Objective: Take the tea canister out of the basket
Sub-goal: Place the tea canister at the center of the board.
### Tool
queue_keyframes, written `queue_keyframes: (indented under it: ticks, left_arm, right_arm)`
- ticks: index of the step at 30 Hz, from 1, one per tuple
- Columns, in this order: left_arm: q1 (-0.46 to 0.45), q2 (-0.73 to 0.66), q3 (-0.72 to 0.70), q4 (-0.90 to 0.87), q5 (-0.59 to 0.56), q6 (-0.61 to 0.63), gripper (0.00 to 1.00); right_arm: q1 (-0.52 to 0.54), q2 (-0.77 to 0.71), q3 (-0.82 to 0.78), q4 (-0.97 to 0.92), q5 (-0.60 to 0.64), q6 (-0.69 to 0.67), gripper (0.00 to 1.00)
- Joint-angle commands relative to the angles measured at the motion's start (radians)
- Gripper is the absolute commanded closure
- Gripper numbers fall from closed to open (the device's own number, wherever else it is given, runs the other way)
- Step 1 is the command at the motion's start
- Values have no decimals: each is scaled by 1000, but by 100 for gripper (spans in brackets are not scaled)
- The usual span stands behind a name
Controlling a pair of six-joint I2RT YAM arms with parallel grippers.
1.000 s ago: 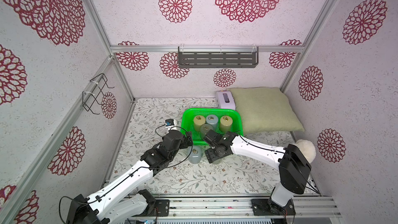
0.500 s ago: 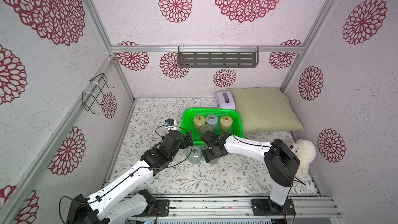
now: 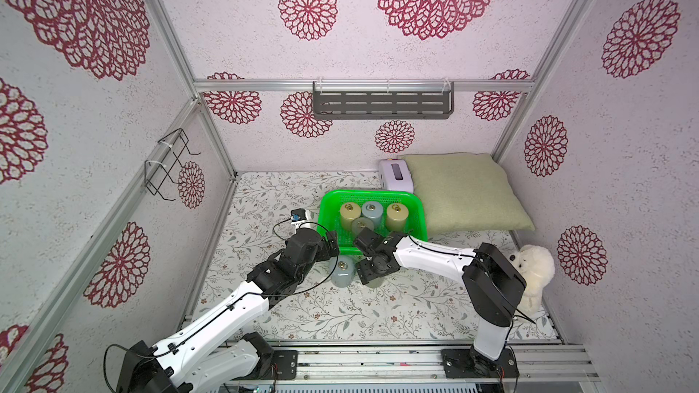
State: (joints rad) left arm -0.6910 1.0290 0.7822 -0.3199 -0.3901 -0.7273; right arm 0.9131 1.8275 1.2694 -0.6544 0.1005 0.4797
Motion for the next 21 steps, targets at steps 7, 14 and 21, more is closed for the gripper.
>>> queue_keyframes:
  ticks: [7, 14, 21]
  left_arm:
    - [8, -3, -11, -1, 16, 1, 3]
    - [8, -17, -12, -6, 19, 12, 3]
    - [16, 4, -27, 6, -77, 36, 3]
  right_arm:
    - [-14, -74, 16, -3, 3, 5, 1]
    - [-14, -161, 36, -47, 30, 6, 1]
    - [-14, -265, 48, -70, 61, -17, 1]
